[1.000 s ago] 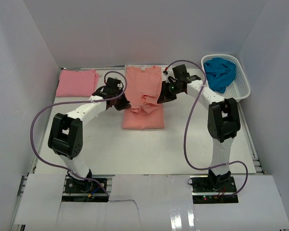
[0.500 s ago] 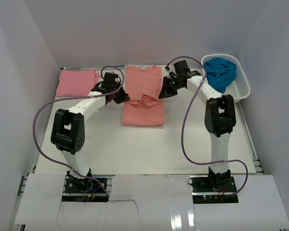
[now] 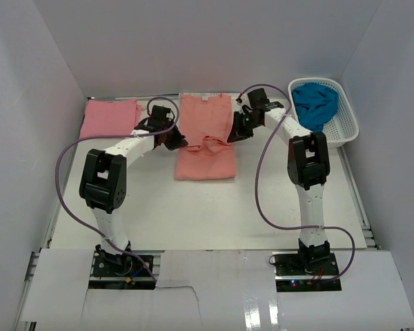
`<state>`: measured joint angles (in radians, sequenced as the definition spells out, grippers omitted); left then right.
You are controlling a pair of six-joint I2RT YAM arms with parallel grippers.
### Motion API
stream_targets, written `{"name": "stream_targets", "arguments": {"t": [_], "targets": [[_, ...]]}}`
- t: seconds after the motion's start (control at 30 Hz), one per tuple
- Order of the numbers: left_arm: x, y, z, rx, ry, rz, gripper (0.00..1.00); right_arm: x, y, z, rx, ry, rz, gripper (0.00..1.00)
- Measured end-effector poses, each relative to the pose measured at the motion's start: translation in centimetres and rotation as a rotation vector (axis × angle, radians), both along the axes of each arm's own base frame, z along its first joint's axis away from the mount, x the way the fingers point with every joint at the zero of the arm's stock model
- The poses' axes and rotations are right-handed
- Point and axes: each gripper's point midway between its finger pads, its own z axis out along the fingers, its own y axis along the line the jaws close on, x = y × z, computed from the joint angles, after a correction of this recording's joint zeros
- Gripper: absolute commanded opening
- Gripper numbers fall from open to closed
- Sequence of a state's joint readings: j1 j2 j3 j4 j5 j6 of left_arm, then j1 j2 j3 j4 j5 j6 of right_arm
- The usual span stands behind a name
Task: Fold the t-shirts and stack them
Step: Fold the folded rectangular tshirt in 1/3 of the way
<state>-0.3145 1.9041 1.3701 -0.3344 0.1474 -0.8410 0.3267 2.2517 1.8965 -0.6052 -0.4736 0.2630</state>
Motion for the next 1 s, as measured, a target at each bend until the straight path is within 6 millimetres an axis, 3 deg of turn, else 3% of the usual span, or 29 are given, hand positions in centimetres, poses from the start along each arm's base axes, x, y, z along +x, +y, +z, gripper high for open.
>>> {"name": "stream_targets", "arguments": {"t": [0.17, 0.27, 0.3, 0.33, 0.37, 0.4, 0.43, 0.47, 0.53, 0.7, 0.8, 0.9, 1.0], "targets": [[0.6, 0.5, 0.2, -0.008, -0.005, 0.017, 0.07, 0.7, -0.4, -1.7, -0.007, 0.028, -0.015, 0.09], [1.0, 0.5, 0.2, -0.03, -0.005, 0.014, 0.18, 1.0, -0.8, -2.1, -0.009, 0.035, -0.025, 0.11], [1.3, 0.4, 0.1, -0.046, -0.006, 0.014, 0.3, 1.2, -0.9, -2.0, -0.008, 0.035, -0.03, 0.15], [1.5, 0.4, -0.1, -0.058, -0.003, 0.012, 0.36, 1.4, -0.9, -1.9, -0.008, 0.031, -0.034, 0.19], [1.7, 0.2, -0.2, -0.084, 0.001, 0.013, 0.42, 1.7, -1.0, -1.6, -0.008, 0.022, -0.039, 0.32], [1.9, 0.4, -0.5, -0.093, 0.005, 0.014, 0.55, 1.9, -1.1, -1.5, -0.01, 0.017, -0.049, 0.35], [2.0, 0.4, -0.8, -0.1, 0.007, 0.011, 0.59, 2.3, -1.2, -1.3, -0.013, 0.002, -0.056, 0.38], [2.1, 0.4, -0.8, -0.111, 0.008, 0.014, 0.63, 2.7, -1.2, -1.1, -0.013, -0.017, -0.061, 0.48], [2.3, 0.6, -0.7, -0.12, 0.006, 0.02, 0.71, 3.2, -1.4, -1.2, -0.019, -0.04, -0.074, 0.58], [2.9, 0.9, -0.1, -0.115, -0.027, 0.026, 0.73, 2.9, -2.1, -0.4, -0.035, -0.085, -0.087, 0.6], [2.7, 1.3, 1.1, -0.1, -0.061, 0.024, 0.73, 1.6, -2.6, 0.8, -0.03, -0.115, -0.091, 0.6], [1.6, 1.7, 3.3, -0.091, -0.118, 0.01, 0.73, -1.3, -3.2, 1.7, -0.017, -0.112, -0.086, 0.6], [-0.8, 2.2, 5.4, -0.09, -0.166, -0.011, 0.72, -4.8, -3.7, 1.7, 0.015, -0.105, -0.075, 0.58]]}}
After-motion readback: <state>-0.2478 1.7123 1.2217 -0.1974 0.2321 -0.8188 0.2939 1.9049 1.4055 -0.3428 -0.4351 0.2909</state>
